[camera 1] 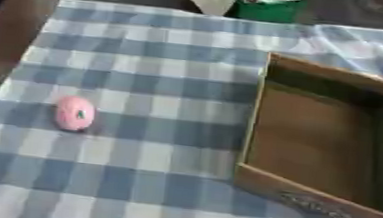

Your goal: Pick up objects on the table and place them in the box.

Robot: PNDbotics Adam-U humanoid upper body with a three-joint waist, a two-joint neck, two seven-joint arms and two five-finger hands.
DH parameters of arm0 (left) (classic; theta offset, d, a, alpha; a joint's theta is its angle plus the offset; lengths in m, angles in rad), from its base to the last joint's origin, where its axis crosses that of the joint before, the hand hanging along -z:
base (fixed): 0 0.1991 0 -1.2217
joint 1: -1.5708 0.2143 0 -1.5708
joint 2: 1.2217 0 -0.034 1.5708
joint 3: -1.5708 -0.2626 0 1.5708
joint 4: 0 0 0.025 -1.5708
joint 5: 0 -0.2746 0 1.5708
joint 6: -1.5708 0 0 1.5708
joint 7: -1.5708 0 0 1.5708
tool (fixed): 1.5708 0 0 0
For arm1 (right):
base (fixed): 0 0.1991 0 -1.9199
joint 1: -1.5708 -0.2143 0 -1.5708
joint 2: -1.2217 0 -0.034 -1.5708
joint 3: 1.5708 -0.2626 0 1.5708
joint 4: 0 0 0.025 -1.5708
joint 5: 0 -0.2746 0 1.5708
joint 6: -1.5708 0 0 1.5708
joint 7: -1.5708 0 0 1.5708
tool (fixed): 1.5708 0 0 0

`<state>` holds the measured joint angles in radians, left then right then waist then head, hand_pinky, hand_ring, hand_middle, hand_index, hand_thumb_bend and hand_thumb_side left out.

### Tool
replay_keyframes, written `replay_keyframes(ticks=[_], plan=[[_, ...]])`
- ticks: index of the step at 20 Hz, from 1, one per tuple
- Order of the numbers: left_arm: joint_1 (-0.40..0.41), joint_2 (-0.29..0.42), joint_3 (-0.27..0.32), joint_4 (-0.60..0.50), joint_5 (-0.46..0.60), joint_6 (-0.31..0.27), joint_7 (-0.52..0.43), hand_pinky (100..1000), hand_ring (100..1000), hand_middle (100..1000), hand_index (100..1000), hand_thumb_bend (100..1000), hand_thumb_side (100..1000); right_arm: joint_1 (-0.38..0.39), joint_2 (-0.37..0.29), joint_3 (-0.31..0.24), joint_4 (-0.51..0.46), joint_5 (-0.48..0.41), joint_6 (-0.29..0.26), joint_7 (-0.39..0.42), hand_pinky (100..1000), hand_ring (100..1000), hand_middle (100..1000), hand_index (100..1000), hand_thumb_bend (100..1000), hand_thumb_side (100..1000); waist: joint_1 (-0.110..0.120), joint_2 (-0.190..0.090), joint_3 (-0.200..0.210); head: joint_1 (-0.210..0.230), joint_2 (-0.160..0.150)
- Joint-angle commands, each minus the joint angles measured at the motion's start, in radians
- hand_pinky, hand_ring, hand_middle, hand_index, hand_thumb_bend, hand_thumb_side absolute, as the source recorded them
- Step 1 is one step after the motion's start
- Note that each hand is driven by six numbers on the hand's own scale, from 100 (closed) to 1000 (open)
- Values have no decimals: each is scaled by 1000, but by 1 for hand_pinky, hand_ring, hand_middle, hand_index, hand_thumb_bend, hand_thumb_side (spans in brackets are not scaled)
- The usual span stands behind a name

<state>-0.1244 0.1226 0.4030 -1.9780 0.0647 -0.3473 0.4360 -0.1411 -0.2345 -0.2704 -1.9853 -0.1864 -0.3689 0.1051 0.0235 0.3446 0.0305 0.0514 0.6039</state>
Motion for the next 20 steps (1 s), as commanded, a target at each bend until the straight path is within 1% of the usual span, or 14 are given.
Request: replay_keyframes(ticks=[1, 10, 14, 17, 19, 20], plan=[[-5, 8, 5, -22, -1, -2, -4, 536, 531, 682, 708, 188, 741, -8, -12, -3, -15, -3, 1, 1, 881, 884, 710, 938, 100, 1000, 1, -19, -1, 3, -18], [-3, 26, 5, -22, -5, -1, -2, 535, 533, 686, 720, 191, 747, -8, -12, -4, -15, -4, 2, 0, 879, 883, 709, 939, 100, 1000, 2, -20, -2, 8, -21], [-4, 75, 7, -22, -35, 8, 6, 525, 533, 690, 731, 214, 766, -8, -13, -3, -15, -5, 3, 0, 880, 883, 709, 940, 100, 1000, 2, -23, -2, 4, -15], [-19, 125, 2, -22, -75, 28, 21, 519, 535, 693, 743, 234, 780, -7, -13, -3, -15, -8, 5, 1, 880, 883, 708, 940, 100, 1000, 2, -27, -1, -11, 0], [-30, 159, -5, -22, -103, 52, 27, 517, 537, 696, 753, 249, 791, -7, -13, -2, -15, -10, 8, 1, 880, 883, 708, 940, 100, 1000, 2, -31, 0, -13, 23], [-36, 176, -10, -22, -117, 65, 29, 517, 537, 696, 754, 254, 794, -7, -13, -1, -15, -12, 9, 1, 880, 883, 708, 940, 100, 1000, 2, -33, 1, -14, 39]])
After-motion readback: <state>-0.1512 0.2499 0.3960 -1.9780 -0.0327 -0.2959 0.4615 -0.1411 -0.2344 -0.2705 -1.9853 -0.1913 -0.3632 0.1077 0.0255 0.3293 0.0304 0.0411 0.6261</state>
